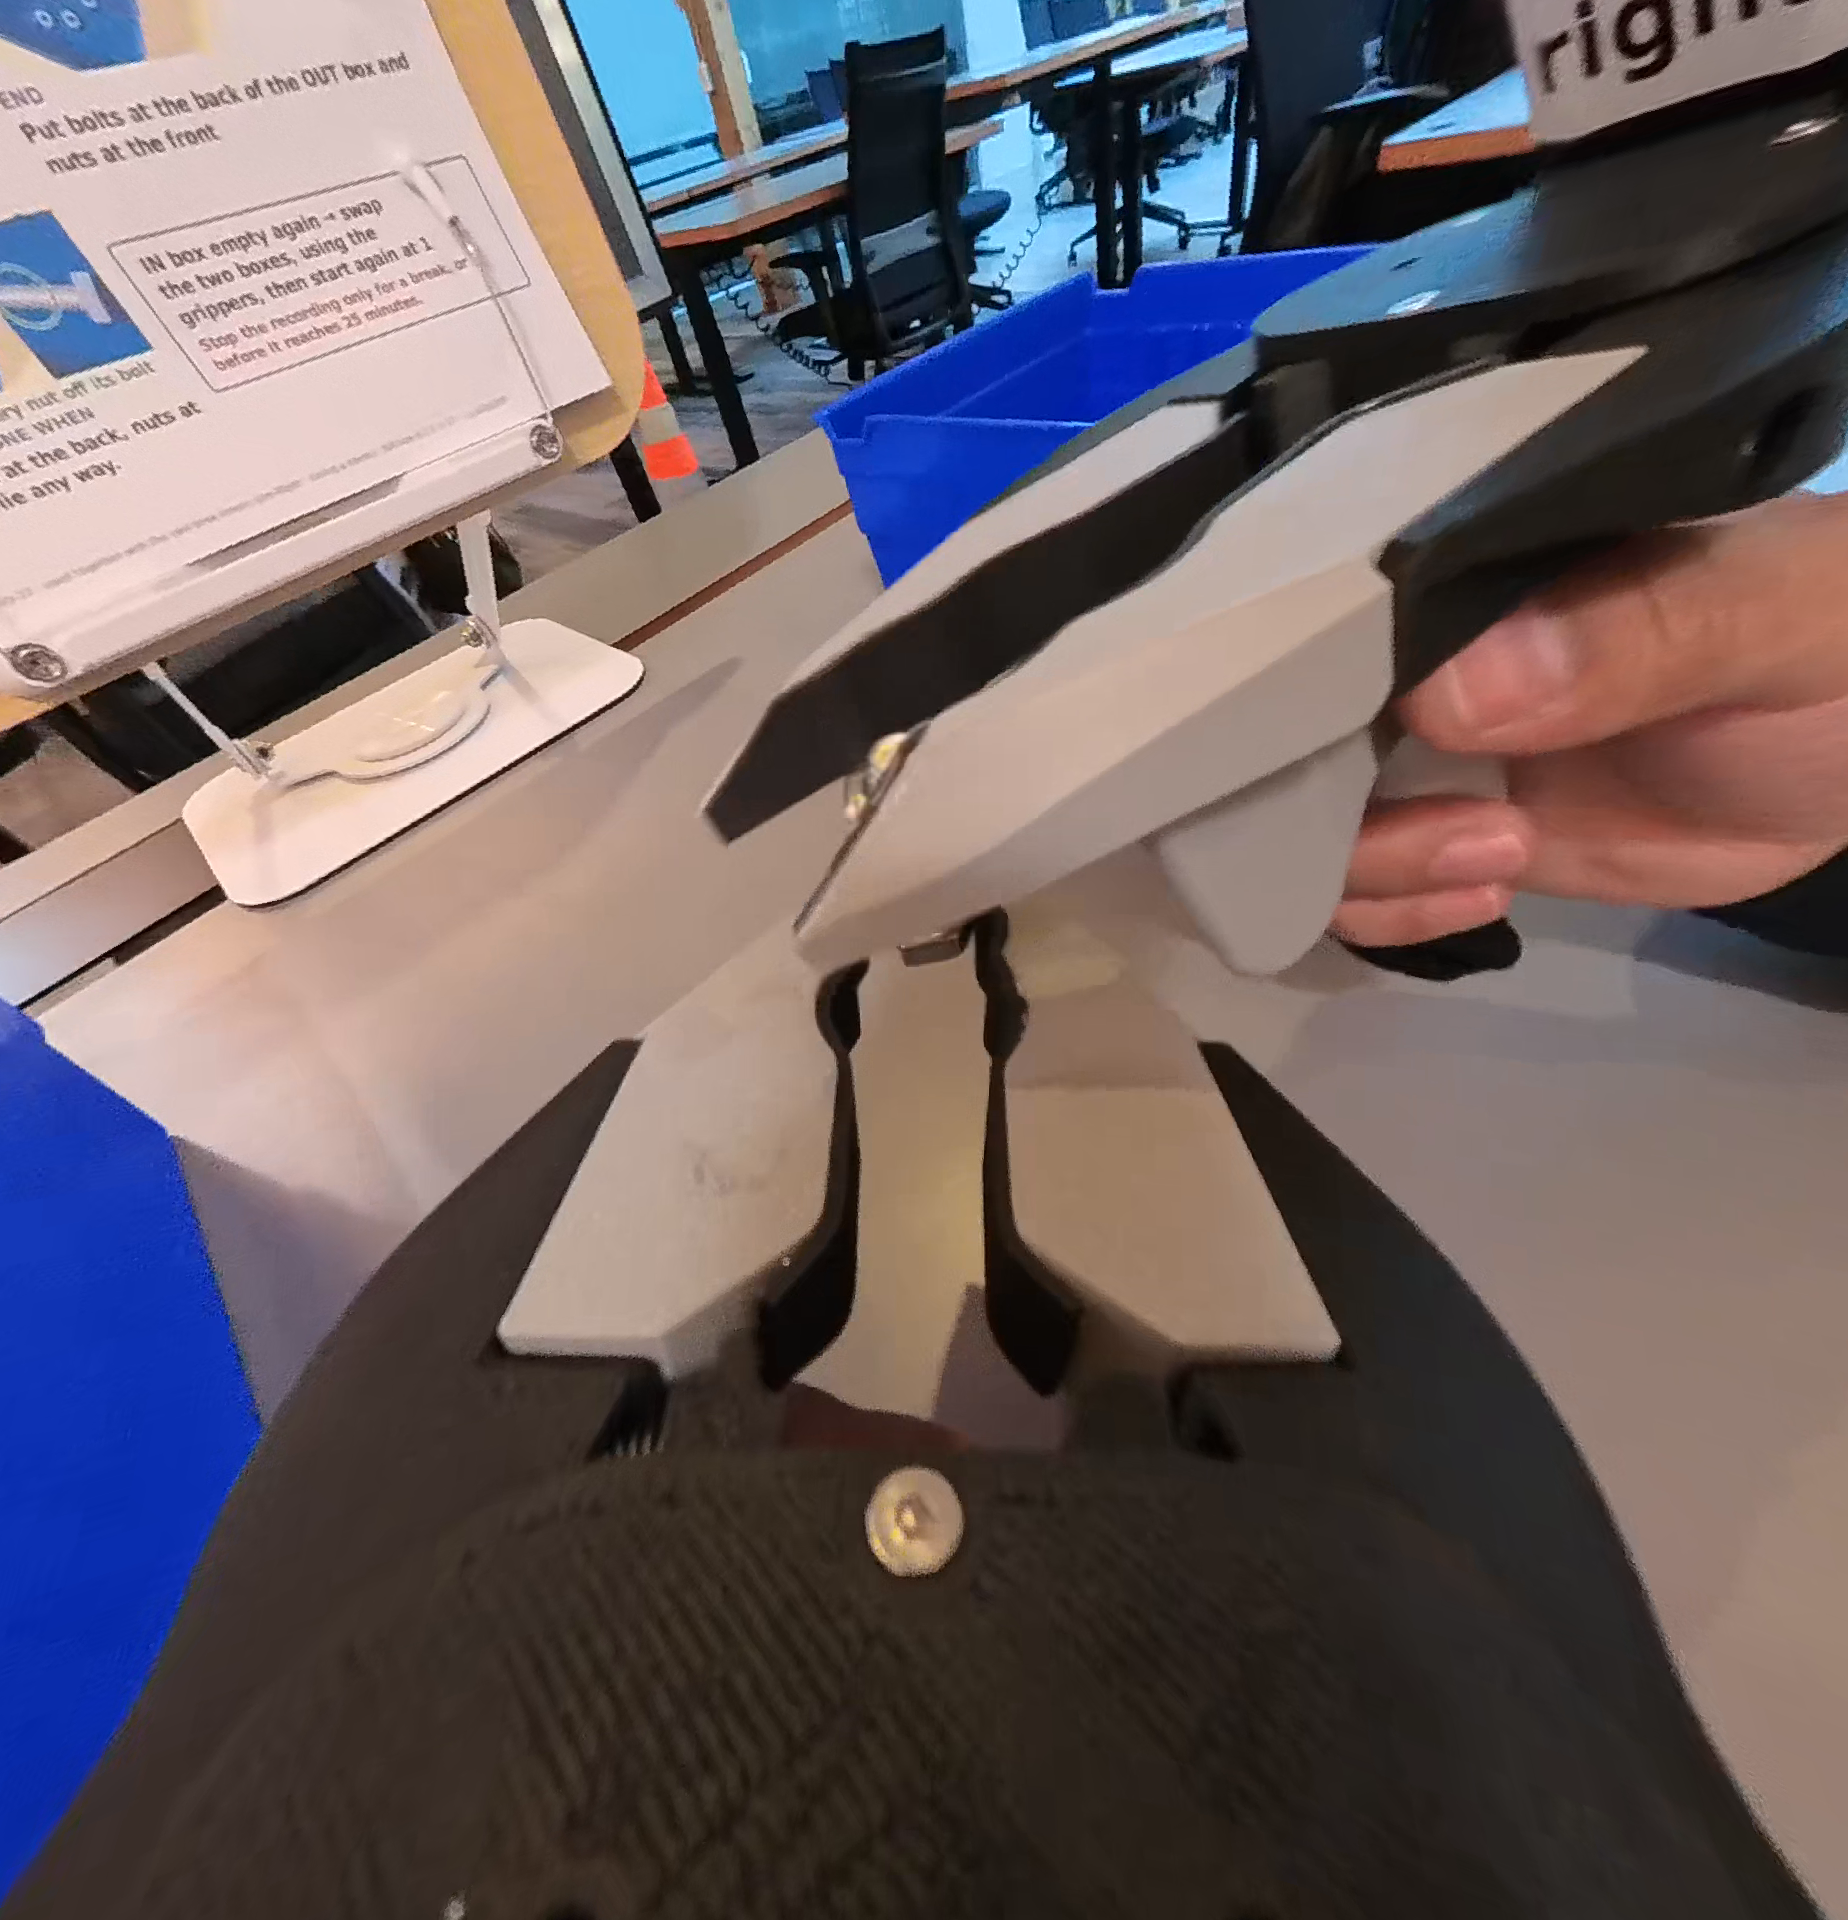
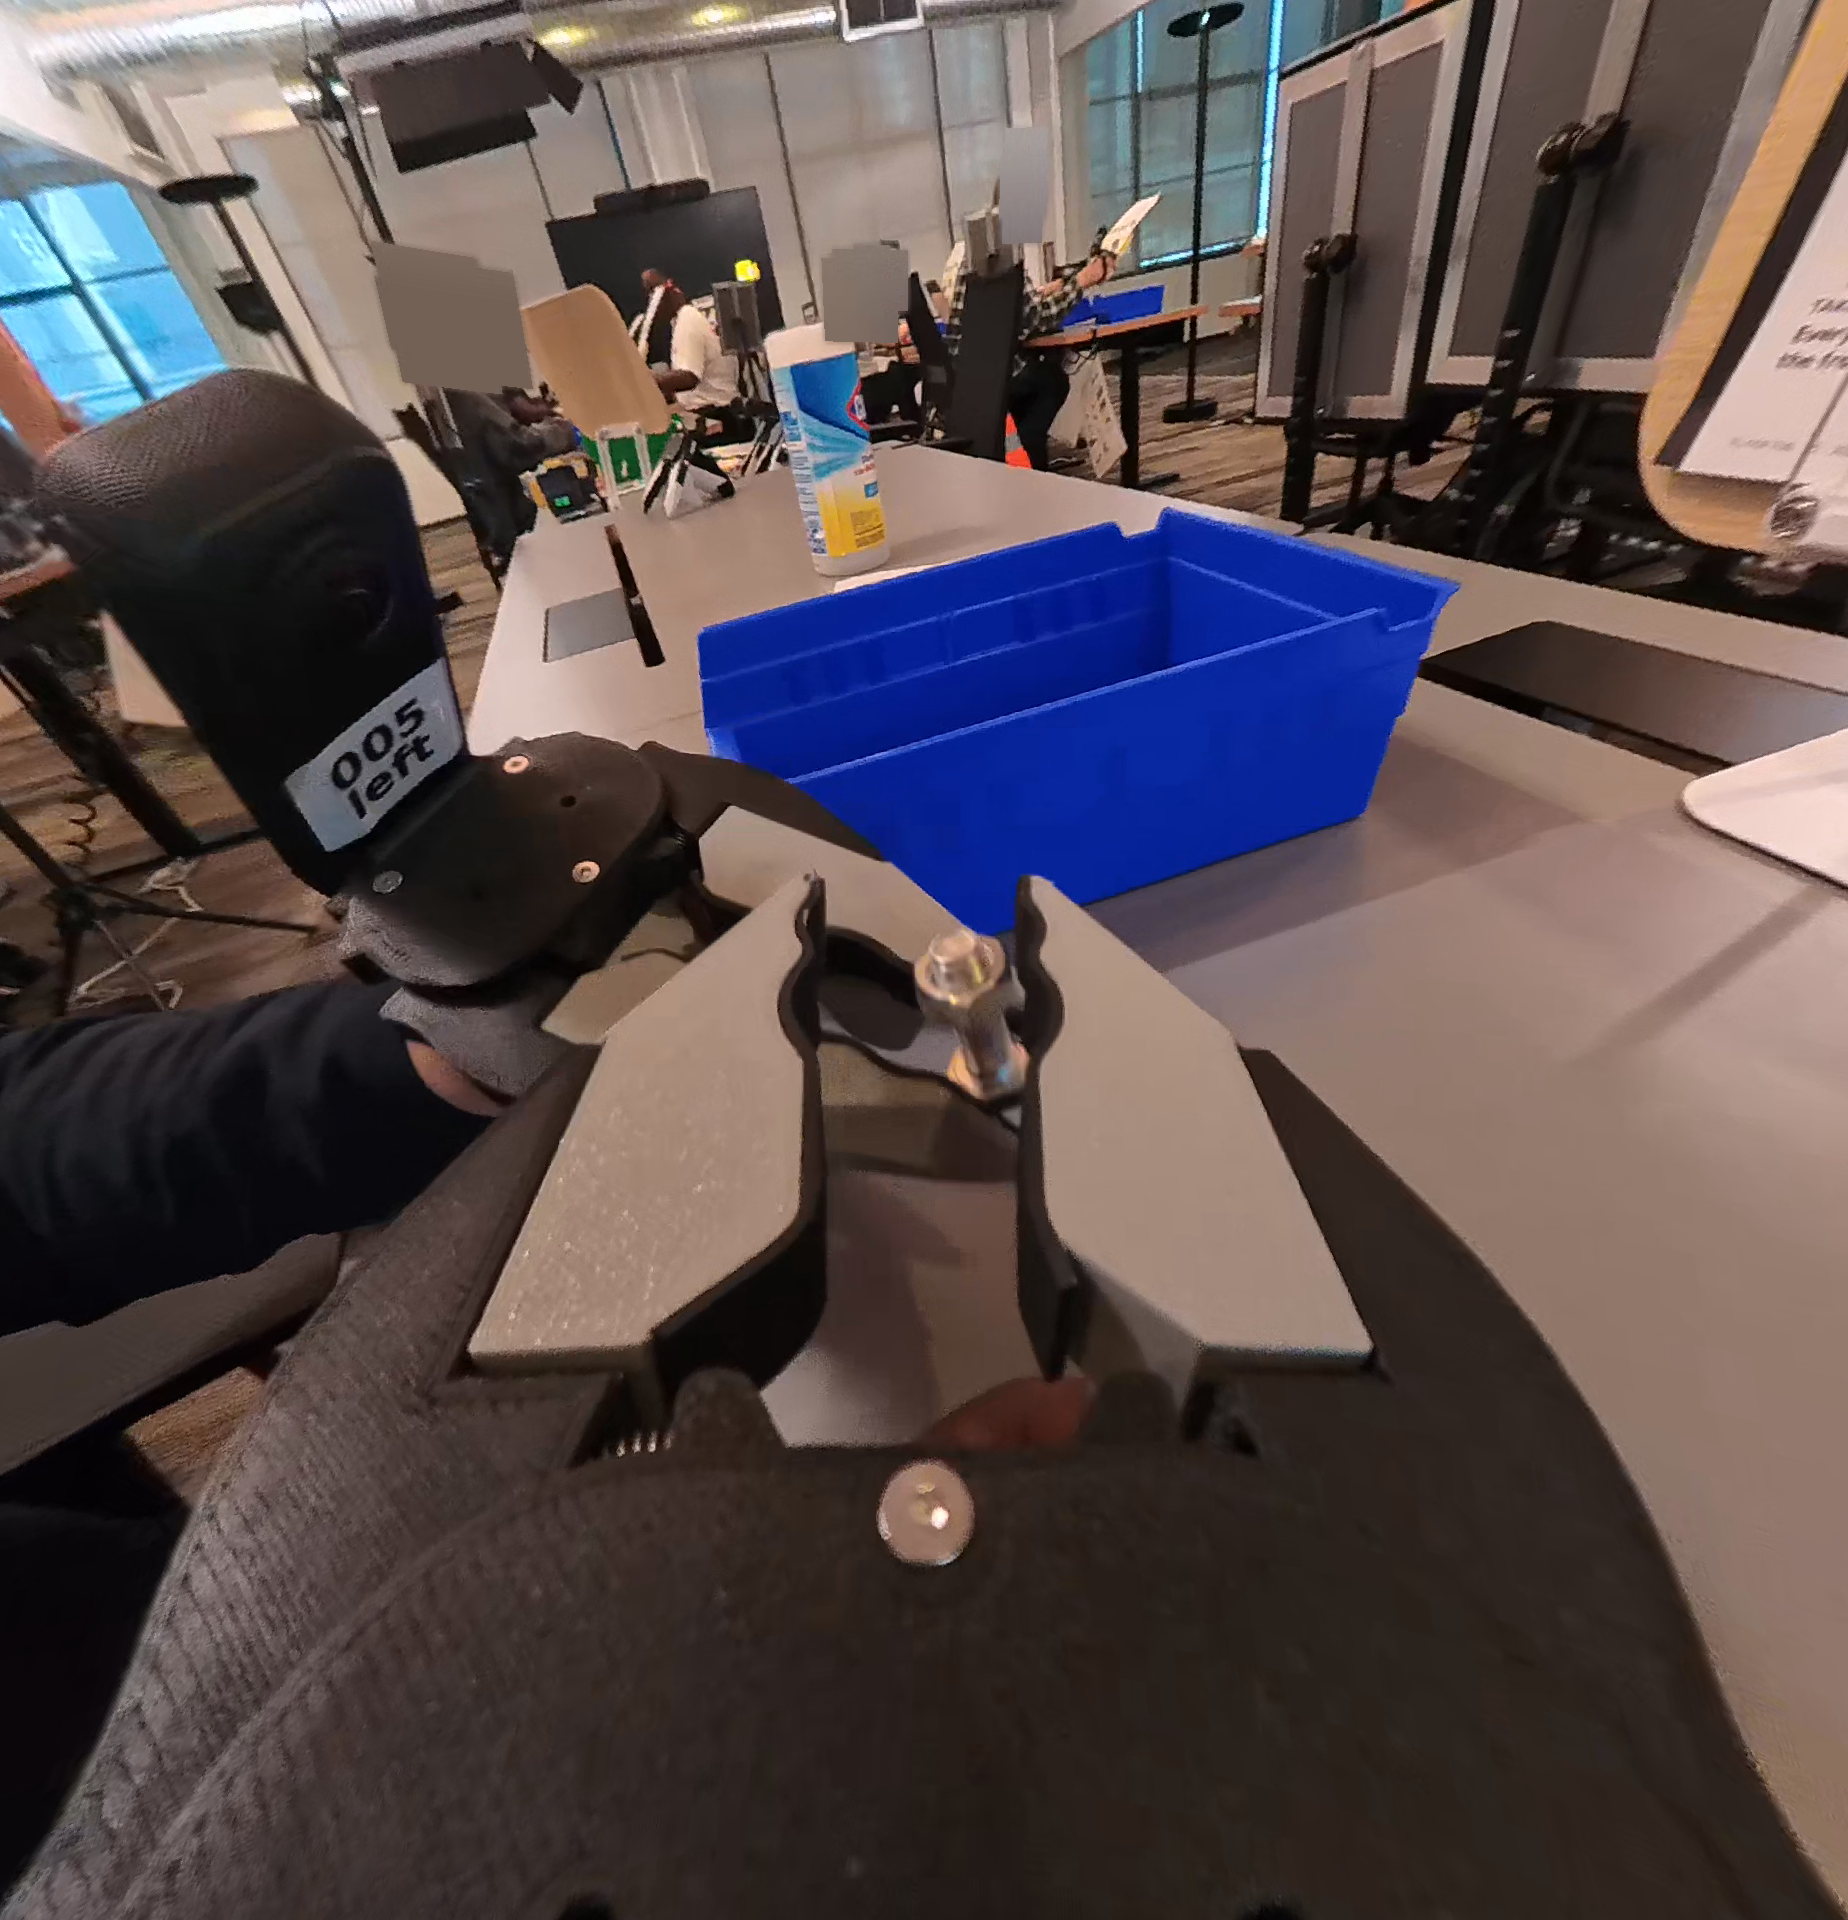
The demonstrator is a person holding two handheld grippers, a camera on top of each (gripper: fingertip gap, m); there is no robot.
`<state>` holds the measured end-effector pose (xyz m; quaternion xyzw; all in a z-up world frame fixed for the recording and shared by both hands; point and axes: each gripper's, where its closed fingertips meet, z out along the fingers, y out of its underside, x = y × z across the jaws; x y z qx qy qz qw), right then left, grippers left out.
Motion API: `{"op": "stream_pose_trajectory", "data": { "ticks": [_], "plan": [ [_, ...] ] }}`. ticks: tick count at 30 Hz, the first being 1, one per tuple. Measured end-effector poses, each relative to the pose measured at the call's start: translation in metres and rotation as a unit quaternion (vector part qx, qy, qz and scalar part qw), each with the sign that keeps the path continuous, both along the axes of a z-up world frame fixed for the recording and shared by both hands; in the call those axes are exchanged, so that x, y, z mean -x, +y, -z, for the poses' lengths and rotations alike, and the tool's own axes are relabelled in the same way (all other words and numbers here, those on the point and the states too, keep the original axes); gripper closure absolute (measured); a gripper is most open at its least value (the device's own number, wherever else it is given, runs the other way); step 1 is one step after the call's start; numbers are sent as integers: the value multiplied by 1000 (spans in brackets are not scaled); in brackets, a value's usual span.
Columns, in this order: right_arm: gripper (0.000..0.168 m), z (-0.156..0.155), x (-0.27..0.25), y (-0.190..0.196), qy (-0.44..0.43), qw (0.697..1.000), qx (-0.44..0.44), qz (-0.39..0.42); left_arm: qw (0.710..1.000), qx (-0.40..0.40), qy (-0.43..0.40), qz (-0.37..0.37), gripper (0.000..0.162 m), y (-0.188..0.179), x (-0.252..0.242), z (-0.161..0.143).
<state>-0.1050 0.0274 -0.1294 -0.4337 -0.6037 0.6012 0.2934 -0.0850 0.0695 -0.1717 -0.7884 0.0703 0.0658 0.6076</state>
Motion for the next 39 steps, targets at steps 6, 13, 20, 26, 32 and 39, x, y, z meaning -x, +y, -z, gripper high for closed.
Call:
{"op": "stream_pose_trajectory", "data": {
  "ticks": [6,13,20,26,32,39],
  "plan": [
    [135,-3,-5,6,1,1000,9,-1,999,-14,-34,-33,145,-8,23,-6],
    [130,5,0,-10,-12,1000,3,-20,1000,-6,-18,14,144,-1,-3,-2],
    [132,-4,-5,5,4,1000,4,0,999,-10,-19,-25,144,-6,18,-4],
    [133,0,-6,-1,-5,1000,-2,-14,999,-10,-19,-31,145,-7,21,-4],
    [130,9,1,-14,-13,999,-21,-22,1000,0,-4,-7,145,-1,4,0],
    [131,-3,-7,4,2,1000,-3,-6,999,-12,-24,-33,145,-7,22,-5]
  ]
}}
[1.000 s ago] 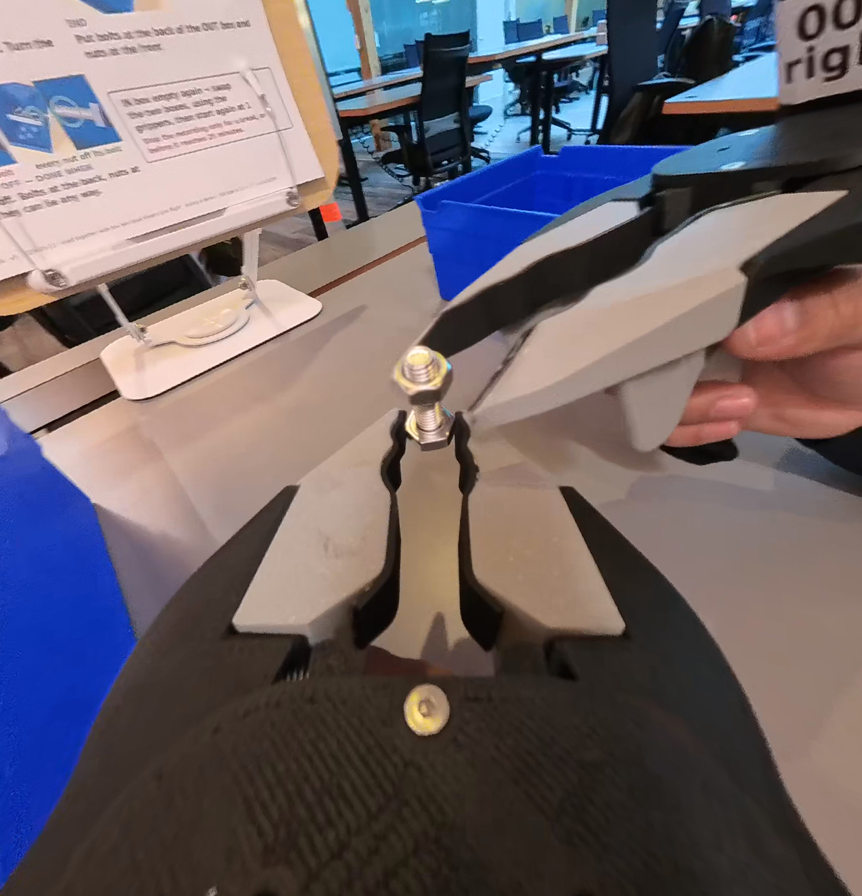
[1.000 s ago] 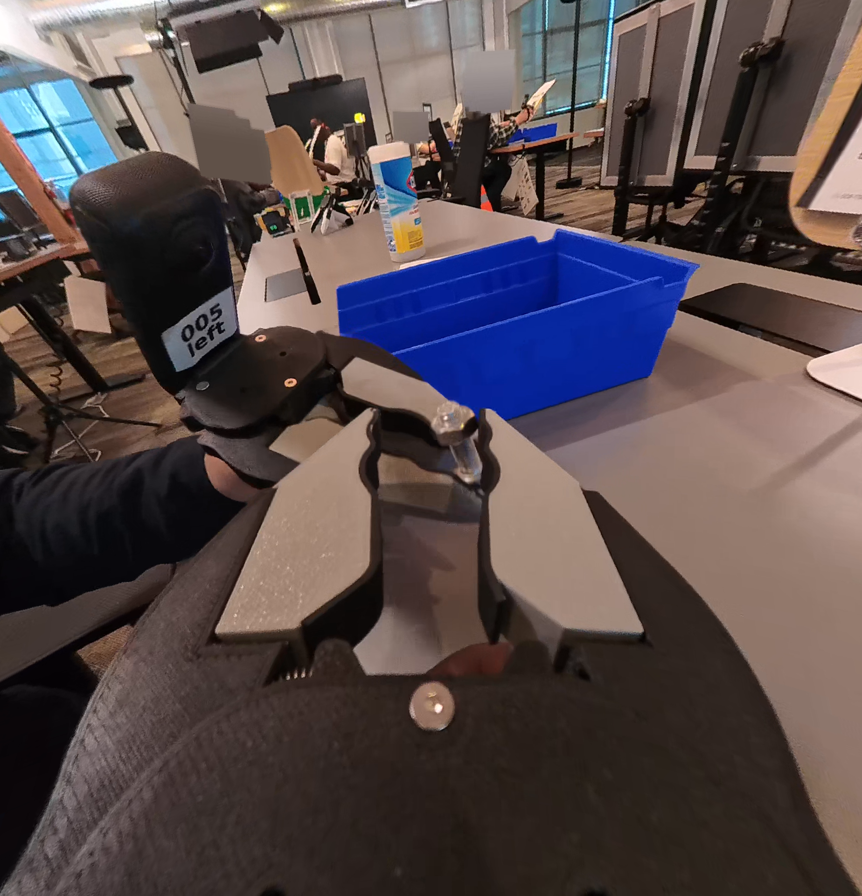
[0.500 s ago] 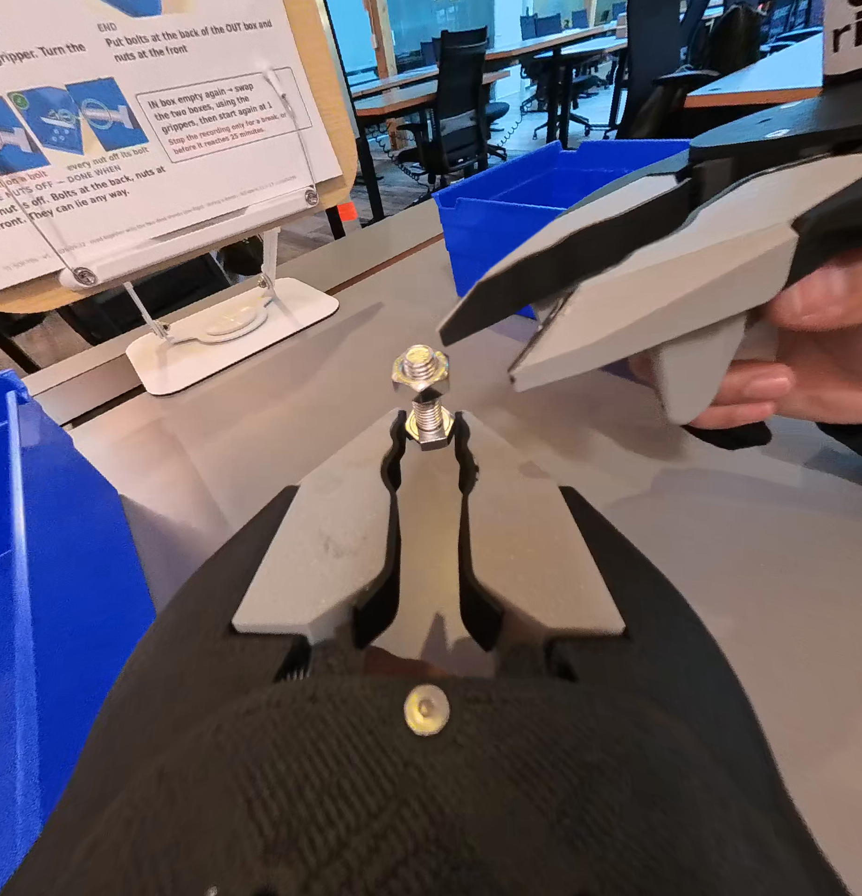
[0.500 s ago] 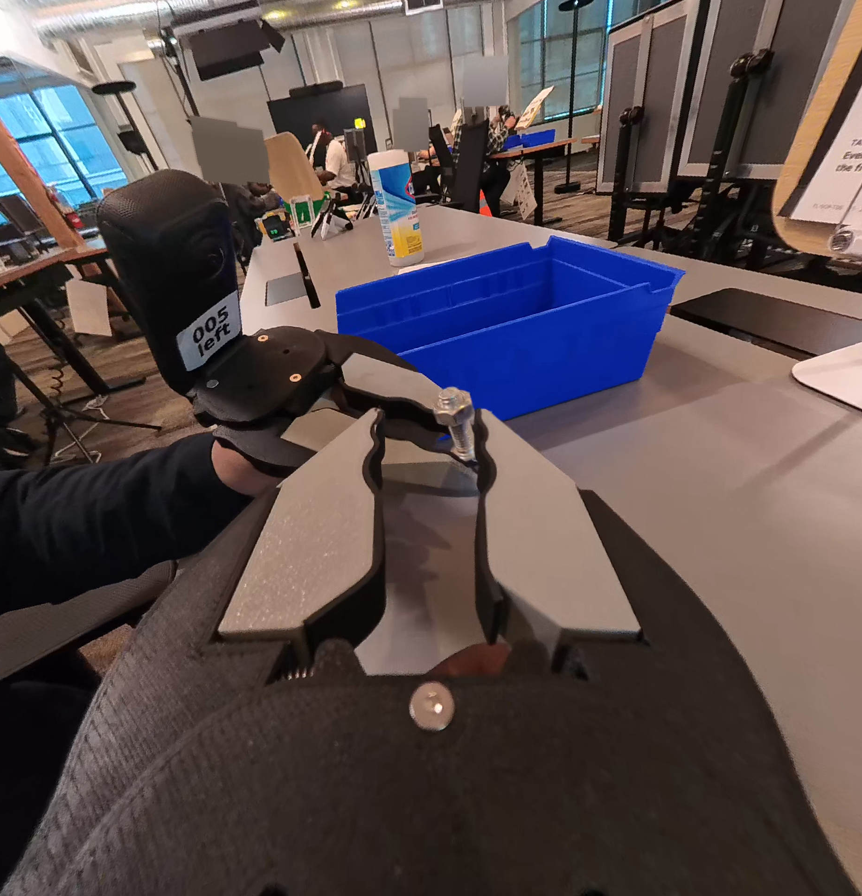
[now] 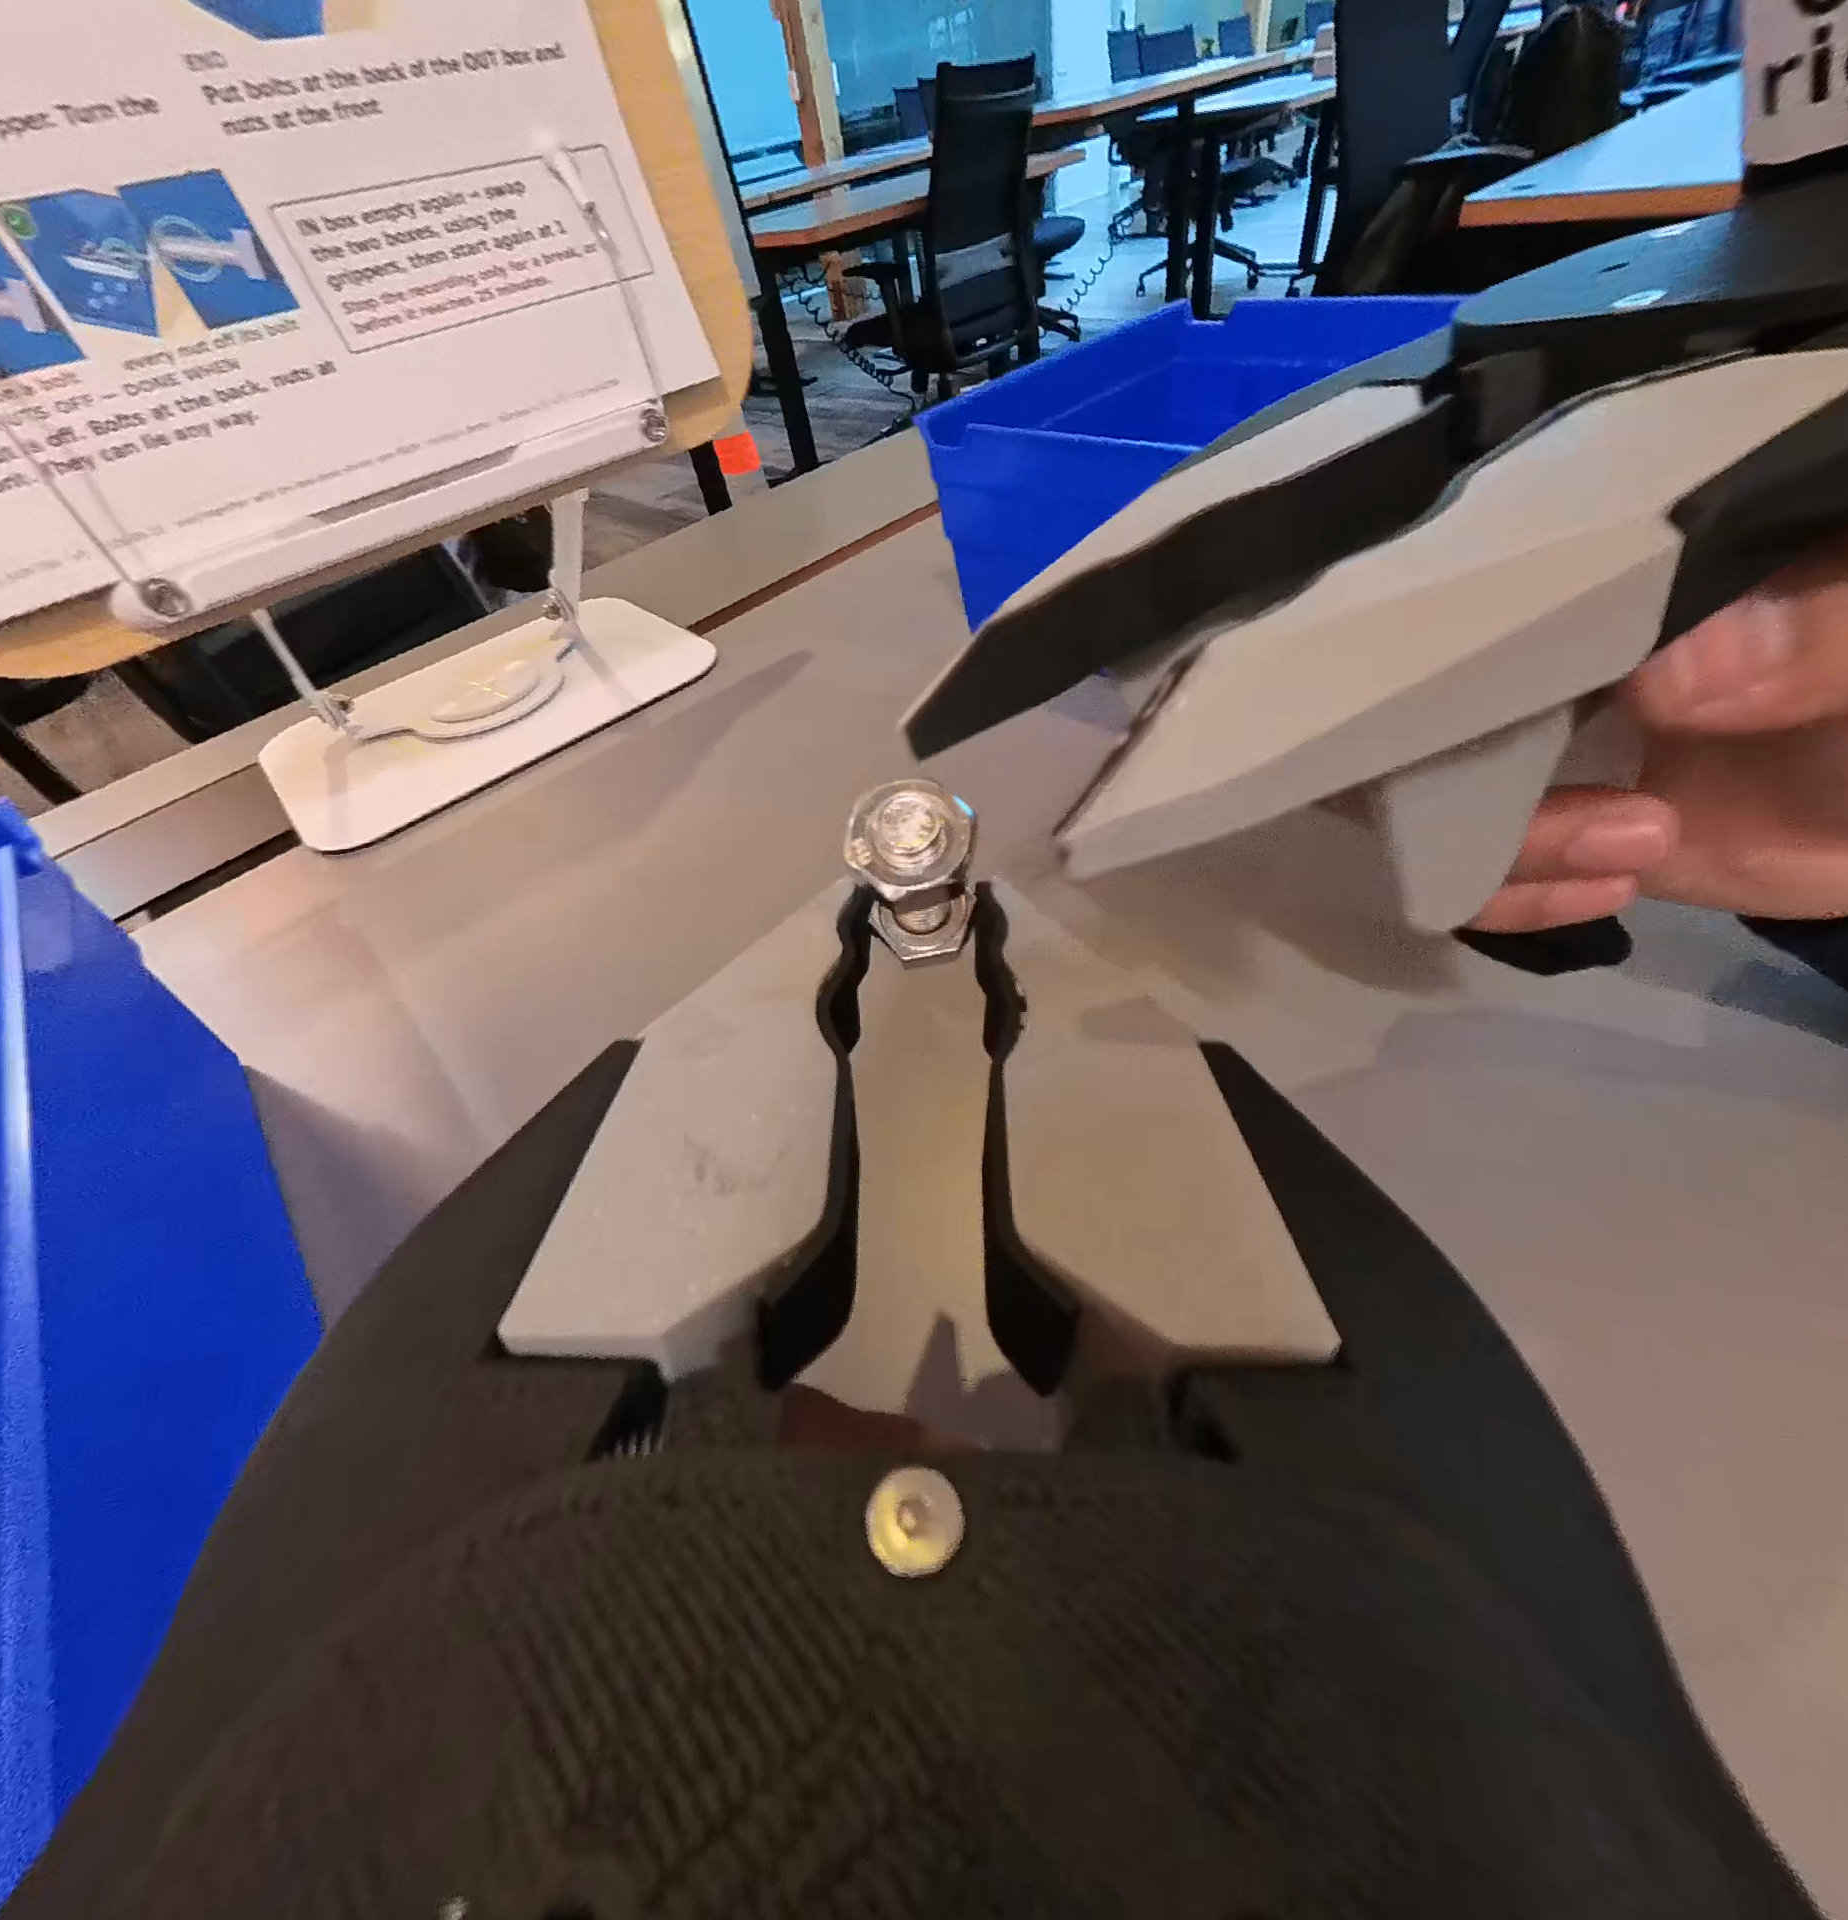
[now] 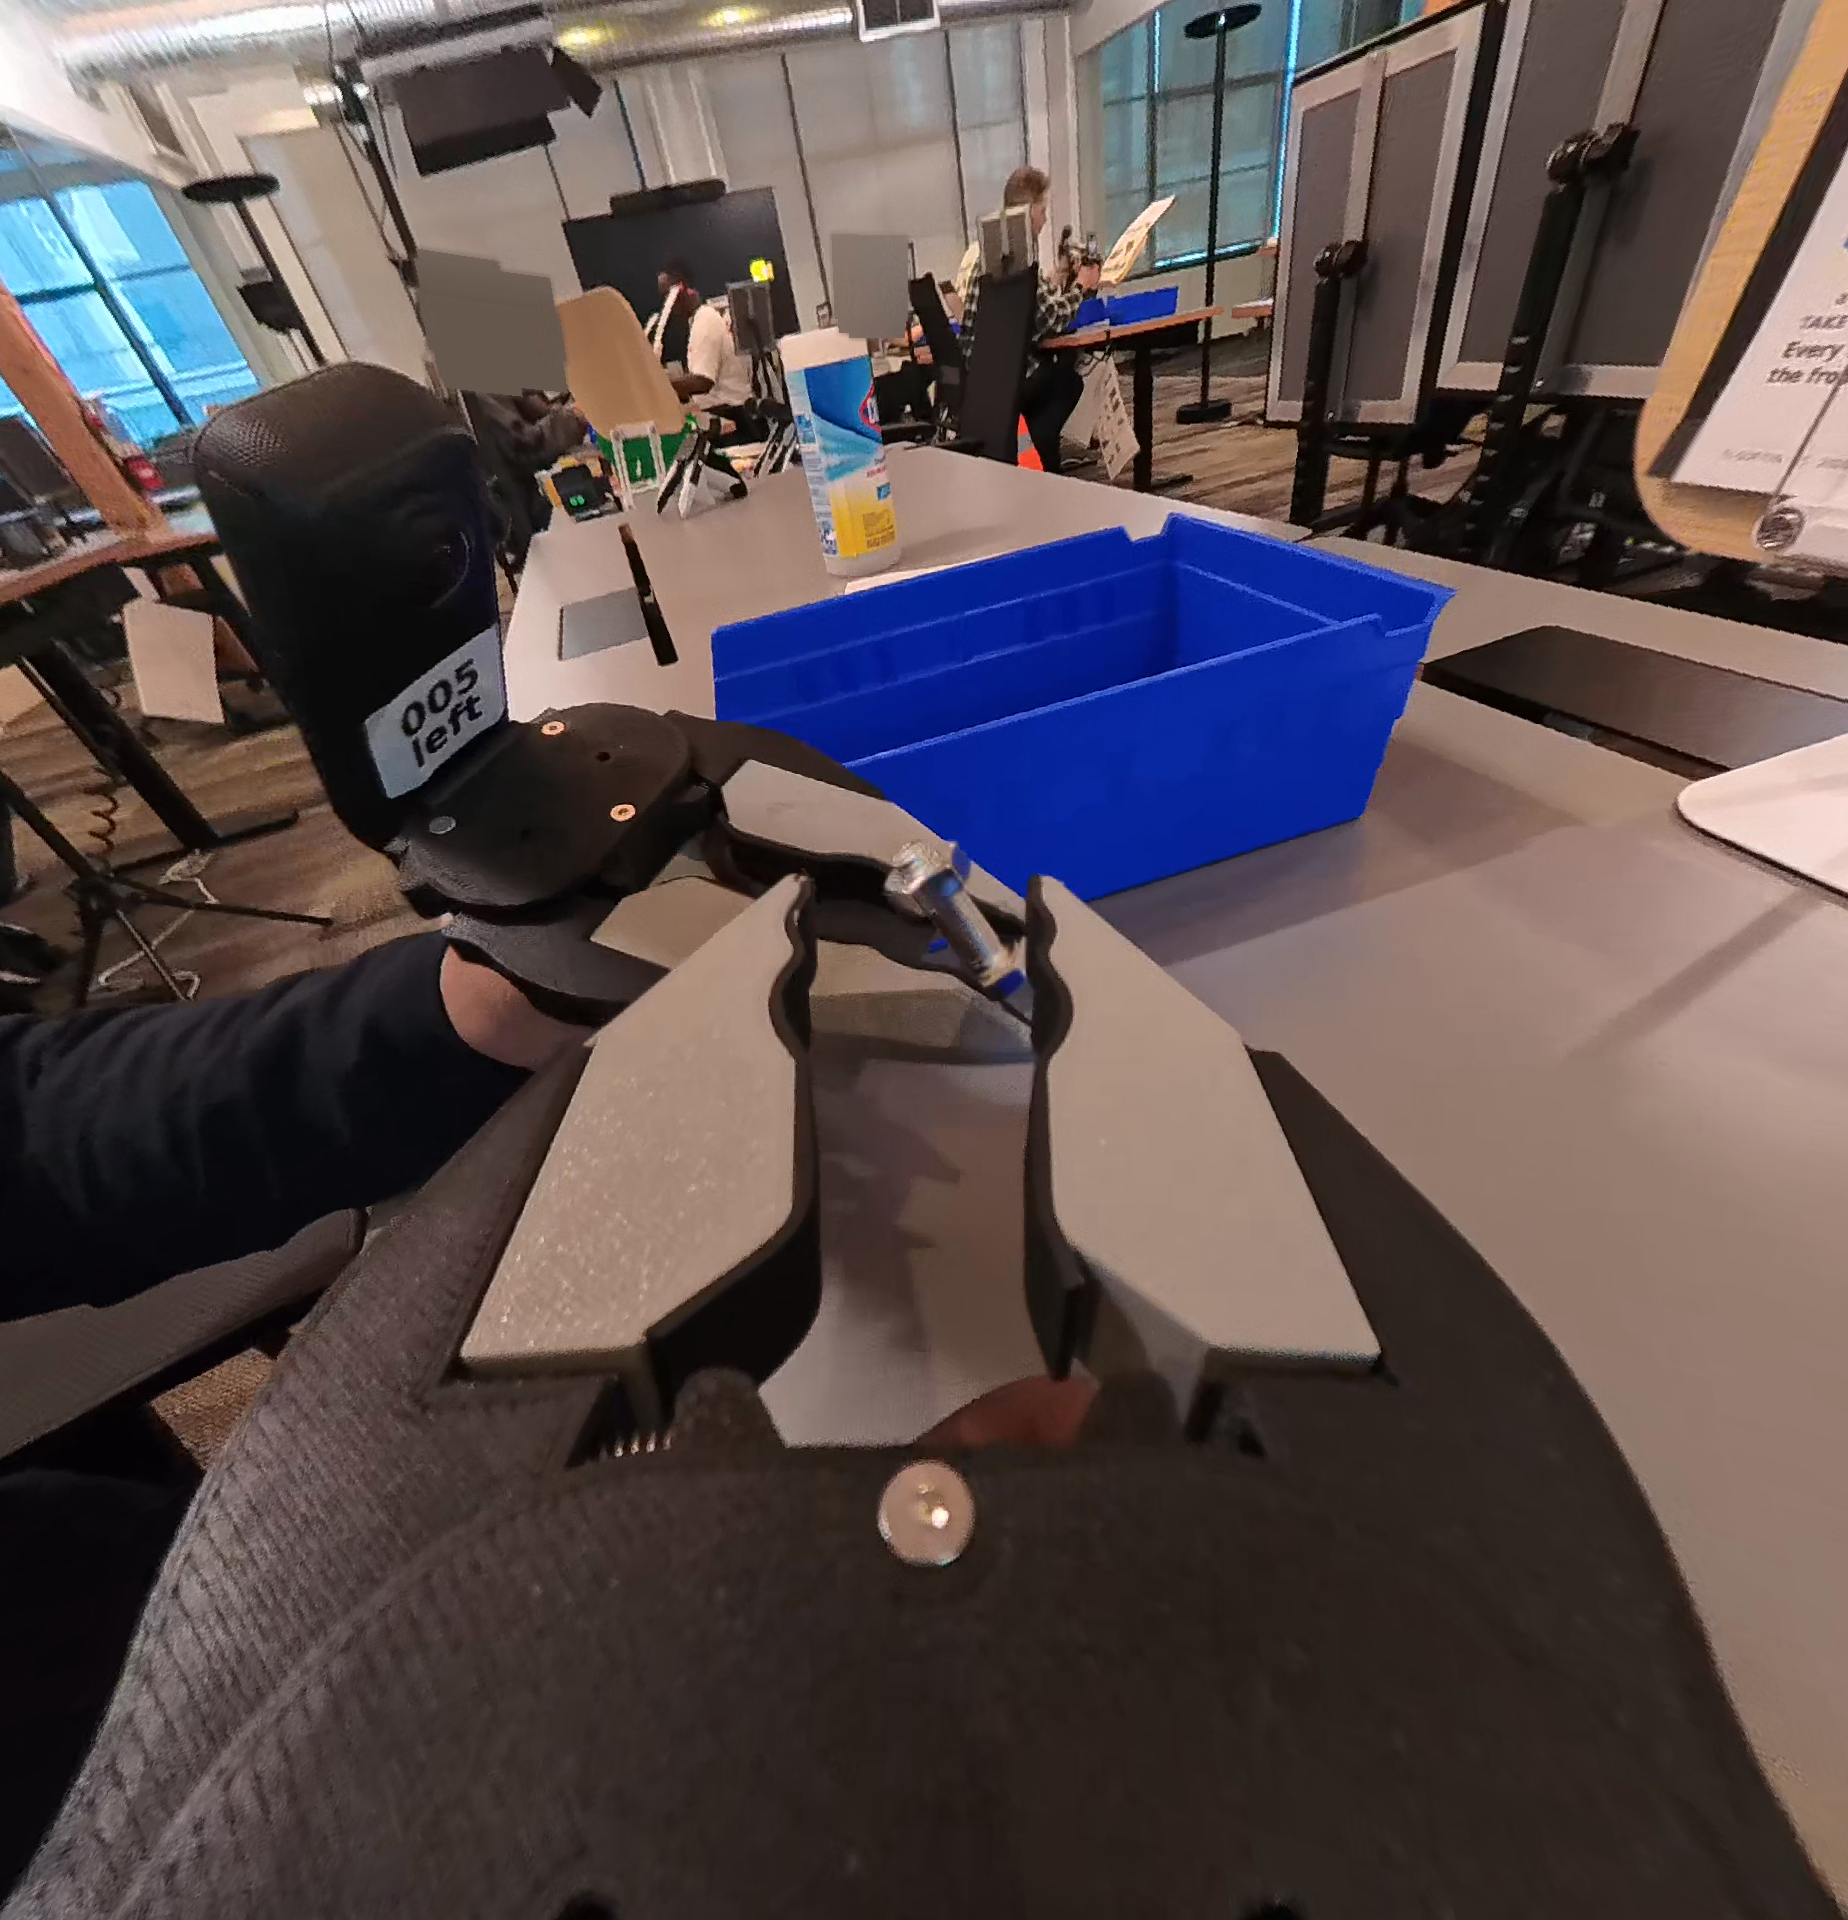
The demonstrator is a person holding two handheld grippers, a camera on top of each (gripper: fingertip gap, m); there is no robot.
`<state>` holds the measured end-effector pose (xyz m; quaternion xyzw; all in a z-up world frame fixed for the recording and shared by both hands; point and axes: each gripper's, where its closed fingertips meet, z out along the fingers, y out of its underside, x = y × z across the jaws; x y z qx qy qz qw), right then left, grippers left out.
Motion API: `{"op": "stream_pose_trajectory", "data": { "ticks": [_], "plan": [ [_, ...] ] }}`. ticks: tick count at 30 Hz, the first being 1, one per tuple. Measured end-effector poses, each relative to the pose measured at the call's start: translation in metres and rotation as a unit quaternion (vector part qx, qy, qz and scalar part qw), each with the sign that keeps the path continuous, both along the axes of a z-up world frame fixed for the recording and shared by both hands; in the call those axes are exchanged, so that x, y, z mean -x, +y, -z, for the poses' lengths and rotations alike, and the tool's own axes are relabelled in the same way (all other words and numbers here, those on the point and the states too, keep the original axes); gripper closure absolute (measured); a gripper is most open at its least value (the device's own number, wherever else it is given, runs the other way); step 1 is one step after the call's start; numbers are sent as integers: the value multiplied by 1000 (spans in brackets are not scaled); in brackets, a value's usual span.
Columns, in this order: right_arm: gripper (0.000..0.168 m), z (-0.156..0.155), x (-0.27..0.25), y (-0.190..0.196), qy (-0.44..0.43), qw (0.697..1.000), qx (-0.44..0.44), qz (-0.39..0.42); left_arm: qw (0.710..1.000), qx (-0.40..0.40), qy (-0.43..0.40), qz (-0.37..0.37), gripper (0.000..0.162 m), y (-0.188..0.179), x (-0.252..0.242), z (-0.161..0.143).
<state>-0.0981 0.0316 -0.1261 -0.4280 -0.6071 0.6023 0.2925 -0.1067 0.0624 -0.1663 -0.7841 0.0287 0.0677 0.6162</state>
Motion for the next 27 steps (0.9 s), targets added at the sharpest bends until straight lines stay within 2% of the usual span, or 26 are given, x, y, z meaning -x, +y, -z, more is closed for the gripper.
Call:
{"op": "stream_pose_trajectory", "data": {
  "ticks": [11,16,21,24,27],
  "plan": [
    [131,12,6,-21,-10,999,-26,-20,1000,6,19,22,145,3,-15,2],
    [135,6,3,-5,7,999,-50,6,1000,11,13,17,145,2,-10,4],
    [141,1,-2,4,41,988,-143,35,1000,18,9,14,145,1,-7,6],
    [137,11,1,-5,30,984,-172,28,999,27,17,16,145,3,-10,10],
    [146,23,9,0,4,979,-195,56,999,29,28,19,145,4,-13,11]
  ]
}}
